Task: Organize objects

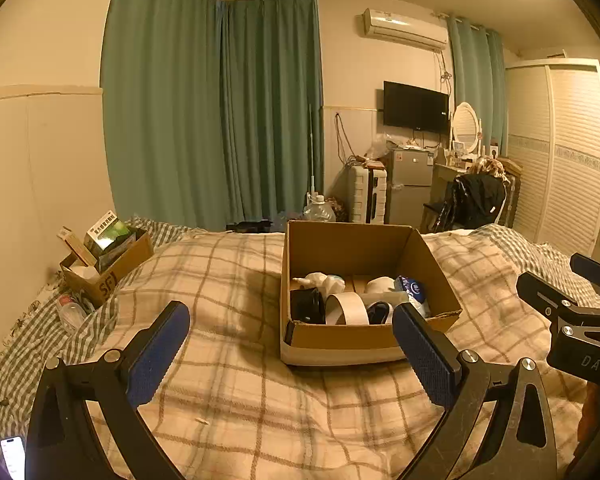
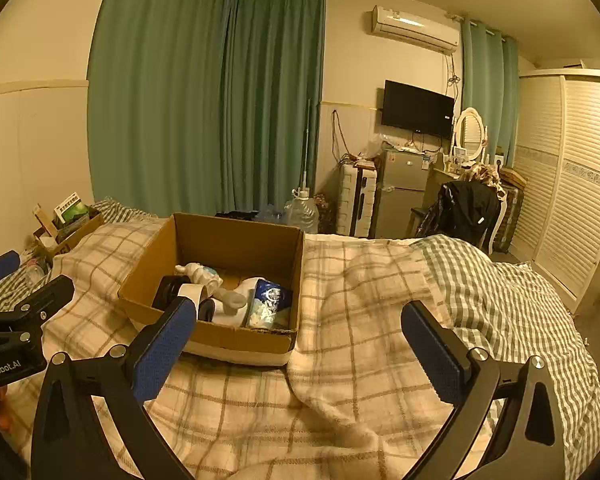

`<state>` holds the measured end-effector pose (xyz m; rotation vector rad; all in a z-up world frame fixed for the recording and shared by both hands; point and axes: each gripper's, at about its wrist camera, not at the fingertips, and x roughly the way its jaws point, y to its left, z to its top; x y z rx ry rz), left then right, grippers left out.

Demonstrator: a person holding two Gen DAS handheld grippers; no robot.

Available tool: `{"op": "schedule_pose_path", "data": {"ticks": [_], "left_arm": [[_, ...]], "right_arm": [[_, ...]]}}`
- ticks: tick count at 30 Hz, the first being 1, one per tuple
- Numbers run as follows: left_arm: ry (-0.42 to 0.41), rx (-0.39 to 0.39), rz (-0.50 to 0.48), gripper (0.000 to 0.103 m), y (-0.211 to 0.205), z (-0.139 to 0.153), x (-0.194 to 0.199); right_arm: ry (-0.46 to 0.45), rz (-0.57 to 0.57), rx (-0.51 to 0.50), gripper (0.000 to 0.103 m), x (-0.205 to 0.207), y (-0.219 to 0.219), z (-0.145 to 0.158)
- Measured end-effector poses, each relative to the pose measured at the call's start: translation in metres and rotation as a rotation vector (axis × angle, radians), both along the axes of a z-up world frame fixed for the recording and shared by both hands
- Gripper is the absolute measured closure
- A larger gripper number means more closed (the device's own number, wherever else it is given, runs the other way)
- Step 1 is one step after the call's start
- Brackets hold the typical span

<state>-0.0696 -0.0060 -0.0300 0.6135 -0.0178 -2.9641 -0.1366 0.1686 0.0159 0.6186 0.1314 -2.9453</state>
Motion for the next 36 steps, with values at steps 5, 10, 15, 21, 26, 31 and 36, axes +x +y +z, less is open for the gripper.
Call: {"op": "schedule_pose_path", "data": {"ticks": [5, 10, 15, 21, 26, 31, 36], "left_arm": [[-0.005, -0.016, 0.002, 0.0, 0.0016, -0.0013, -0.0009], [-0.013, -0.021, 0.005, 0.0, 0.0007, -0.0031, -0.0025], [-0.014, -0.024, 0.008, 0.0, 0.0006, -0.0035, -0.0026], [-0.025, -0.031, 0.01, 0.0, 0.0, -0.0049, -0.0036], [-0.028, -0.032, 0.01, 0.0, -0.0006, -0.0053, -0.004], [-0.029, -0.033, 0.008, 0.0, -0.0002, -0.0055, -0.0043], [-0.031, -0.037, 0.007, 0.0, 0.0014, -0.0064, -0.0041]], "right_arm": [[-0.005, 0.0, 0.002, 0.0, -0.0008, -0.0012, -0.0024], [-0.006, -0.002, 0.003, 0.0, -0.0006, -0.0015, -0.0031], [-0.008, -0.003, 0.004, 0.0, -0.001, -0.0019, -0.0038], [-0.011, -0.003, 0.006, 0.0, -0.0013, -0.0019, -0.0041], [-0.012, -0.003, 0.003, 0.0, -0.0012, -0.0014, -0.0055], [-0.017, 0.0, 0.005, 0.0, -0.0016, -0.001, -0.0071], [-0.019, -0.001, 0.005, 0.0, -0.0015, -0.0011, -0.0072]]}}
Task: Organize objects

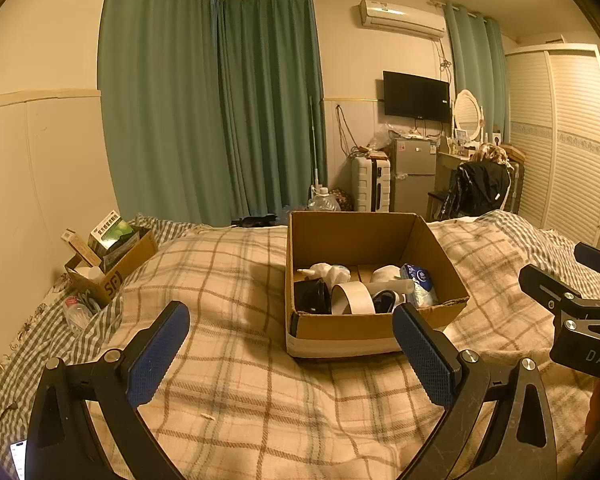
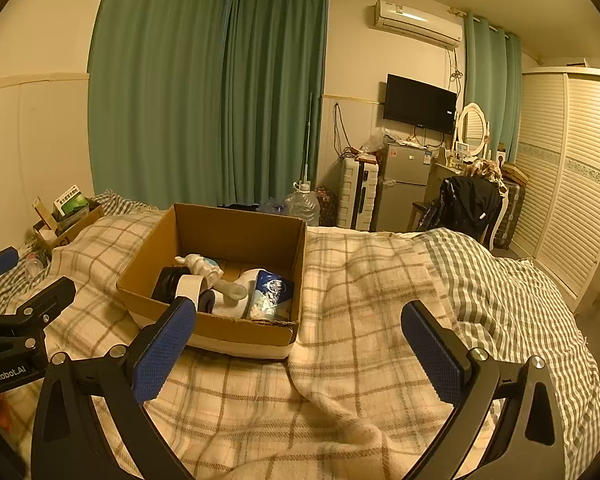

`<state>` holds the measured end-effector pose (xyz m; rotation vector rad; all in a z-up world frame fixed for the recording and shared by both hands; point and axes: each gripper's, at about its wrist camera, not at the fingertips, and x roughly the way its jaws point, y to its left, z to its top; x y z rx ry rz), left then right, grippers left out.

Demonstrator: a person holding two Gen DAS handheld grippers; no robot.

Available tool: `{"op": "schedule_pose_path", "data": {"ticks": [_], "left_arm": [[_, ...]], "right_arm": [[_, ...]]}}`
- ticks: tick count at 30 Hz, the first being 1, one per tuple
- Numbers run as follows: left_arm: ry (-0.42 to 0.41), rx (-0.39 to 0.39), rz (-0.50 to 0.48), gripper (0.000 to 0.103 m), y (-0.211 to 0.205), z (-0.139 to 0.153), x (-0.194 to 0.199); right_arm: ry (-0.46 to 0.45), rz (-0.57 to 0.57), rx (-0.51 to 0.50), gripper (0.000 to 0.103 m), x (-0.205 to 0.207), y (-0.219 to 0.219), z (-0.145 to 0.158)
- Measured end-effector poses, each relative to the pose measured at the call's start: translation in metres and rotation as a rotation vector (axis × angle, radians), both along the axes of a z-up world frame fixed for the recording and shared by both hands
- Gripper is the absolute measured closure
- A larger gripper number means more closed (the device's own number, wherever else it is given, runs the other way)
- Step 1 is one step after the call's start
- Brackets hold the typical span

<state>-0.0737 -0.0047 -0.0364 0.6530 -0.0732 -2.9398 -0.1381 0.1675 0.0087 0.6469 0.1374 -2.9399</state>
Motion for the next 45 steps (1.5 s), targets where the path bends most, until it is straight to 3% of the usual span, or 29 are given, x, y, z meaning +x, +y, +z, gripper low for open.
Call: {"op": "schedule_pose_path", "data": {"ticks": [45], "left_arm": [[0.01, -0.028, -0.012, 0.0, 0.0049, -0.0008, 0.0032]], "right_arm": [[-0.008, -0.001, 0.0, 0.0, -0.0001, -0.0007, -0.0015]]}}
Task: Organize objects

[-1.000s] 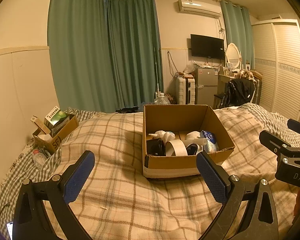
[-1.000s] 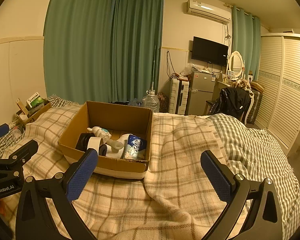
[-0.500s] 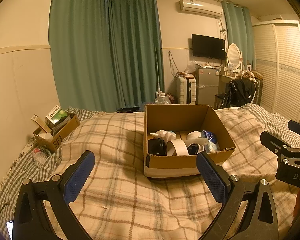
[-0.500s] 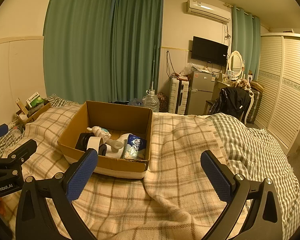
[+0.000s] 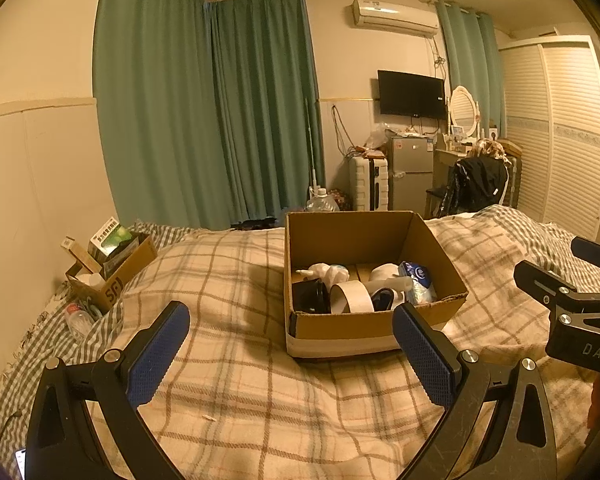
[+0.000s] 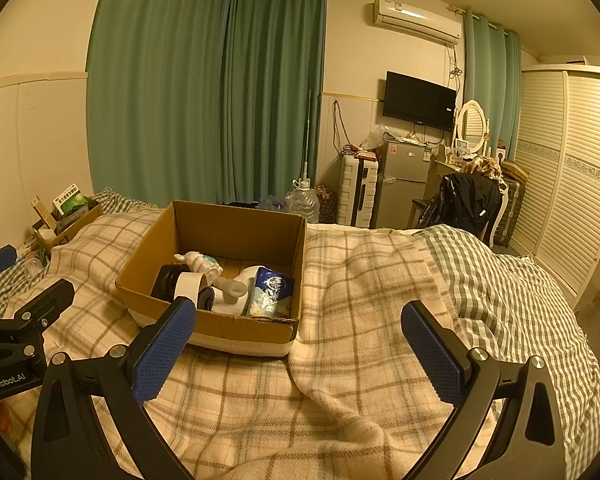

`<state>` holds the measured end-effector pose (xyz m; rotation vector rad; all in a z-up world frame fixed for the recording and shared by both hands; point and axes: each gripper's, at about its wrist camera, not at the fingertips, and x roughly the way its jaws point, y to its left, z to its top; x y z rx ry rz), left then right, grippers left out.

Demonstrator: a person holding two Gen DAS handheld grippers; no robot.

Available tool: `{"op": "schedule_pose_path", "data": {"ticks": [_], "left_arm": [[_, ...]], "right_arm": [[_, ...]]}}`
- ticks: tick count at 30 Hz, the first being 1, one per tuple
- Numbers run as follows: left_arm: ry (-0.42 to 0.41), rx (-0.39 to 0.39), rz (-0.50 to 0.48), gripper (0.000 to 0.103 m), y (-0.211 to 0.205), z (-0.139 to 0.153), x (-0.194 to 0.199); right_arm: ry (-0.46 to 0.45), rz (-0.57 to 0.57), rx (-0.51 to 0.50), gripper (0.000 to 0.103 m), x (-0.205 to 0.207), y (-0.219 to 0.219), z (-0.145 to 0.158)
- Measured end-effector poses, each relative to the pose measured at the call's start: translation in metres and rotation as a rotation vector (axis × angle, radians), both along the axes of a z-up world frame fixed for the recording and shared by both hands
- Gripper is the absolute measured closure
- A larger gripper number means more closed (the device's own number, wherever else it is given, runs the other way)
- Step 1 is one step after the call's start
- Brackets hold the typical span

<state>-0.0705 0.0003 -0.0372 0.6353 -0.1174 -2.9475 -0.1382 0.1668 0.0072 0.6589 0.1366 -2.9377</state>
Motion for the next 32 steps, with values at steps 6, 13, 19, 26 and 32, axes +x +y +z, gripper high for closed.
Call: {"op": "schedule_pose_path", "data": {"ticks": [6, 13, 19, 26, 32], "left_arm": [[-0.004, -0.018, 0.006, 0.0, 0.0009, -0.0006, -0.0009], [-0.011, -0.021, 0.013, 0.0, 0.0003, -0.0018, -0.0019], [-0.013, -0.023, 0.012, 0.0, 0.0012, -0.002, -0.0019], [-0.019, -0.03, 0.017, 0.0, 0.0015, -0.0034, -0.0028], [-0.019, -0.034, 0.013, 0.0, 0.0025, -0.0039, -0.0024]], "right_arm": [[-0.004, -0.001, 0.0, 0.0, -0.001, -0.0011, -0.0012], [-0.01, 0.0, -0.001, 0.0, -0.0017, -0.0027, -0.0019], [-0.013, 0.002, 0.001, 0.0, -0.0023, -0.0046, -0.0018], [-0.017, 0.001, 0.0, 0.0, -0.0024, -0.0057, -0.0026], [-0.022, 0.002, -0.001, 0.0, -0.003, -0.0053, -0.0042]]}}
